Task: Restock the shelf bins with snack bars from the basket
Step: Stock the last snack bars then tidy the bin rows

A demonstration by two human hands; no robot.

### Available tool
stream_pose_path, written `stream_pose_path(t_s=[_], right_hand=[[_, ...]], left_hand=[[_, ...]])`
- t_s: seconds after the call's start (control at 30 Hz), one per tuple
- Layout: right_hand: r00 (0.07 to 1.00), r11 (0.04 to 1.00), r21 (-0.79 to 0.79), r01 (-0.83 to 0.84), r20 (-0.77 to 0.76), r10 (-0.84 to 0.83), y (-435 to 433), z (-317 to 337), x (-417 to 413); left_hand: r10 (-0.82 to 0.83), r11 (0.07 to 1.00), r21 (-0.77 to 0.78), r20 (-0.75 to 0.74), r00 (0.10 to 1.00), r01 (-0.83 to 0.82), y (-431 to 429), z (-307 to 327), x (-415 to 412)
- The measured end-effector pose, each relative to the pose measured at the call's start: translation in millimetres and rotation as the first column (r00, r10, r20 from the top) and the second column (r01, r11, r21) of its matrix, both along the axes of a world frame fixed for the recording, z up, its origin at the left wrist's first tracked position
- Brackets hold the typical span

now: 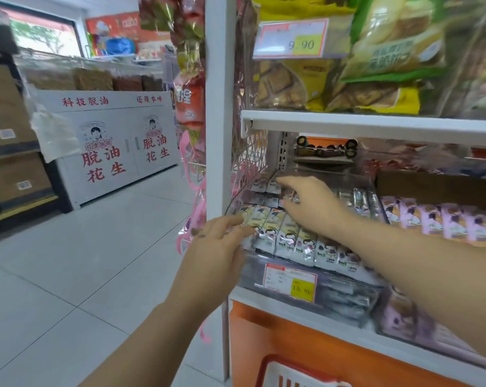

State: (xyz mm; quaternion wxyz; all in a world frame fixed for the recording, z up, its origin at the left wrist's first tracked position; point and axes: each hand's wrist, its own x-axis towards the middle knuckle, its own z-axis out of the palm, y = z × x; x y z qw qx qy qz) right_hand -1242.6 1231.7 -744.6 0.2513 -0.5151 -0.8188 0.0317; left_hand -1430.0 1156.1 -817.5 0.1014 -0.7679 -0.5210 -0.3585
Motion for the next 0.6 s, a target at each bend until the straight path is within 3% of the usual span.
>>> stream_pose_path(t_s=[0.1, 0.23, 0.4, 0.6], right_hand=[[0.979, 0.973, 0.106, -0.203, 0.057, 0.198, -56, -8, 14], [0.909, 0.909, -0.054, -0.413, 0.032, 0.415, -126, -50, 39], [0.920, 0.860, -0.367, -0.354, 0.030, 0.391, -171, -144, 77], [0.972, 0.702, -0.708, -0.080, 0.100, 0.212, -197, -250, 129]], left_hand=[[-0.022, 0.999, 0.026, 0.013, 1.000, 0.022, -32, -16, 1], [-0.142, 0.982, -0.133, -0.039, 0.989, 0.136, -74, -56, 8], [-0.253, 0.906, -0.377, -0.121, 0.960, 0.192, -116, -119, 18], [-0.163, 0.805, -0.585, -0.059, 0.985, 0.098, -131, -174, 35]])
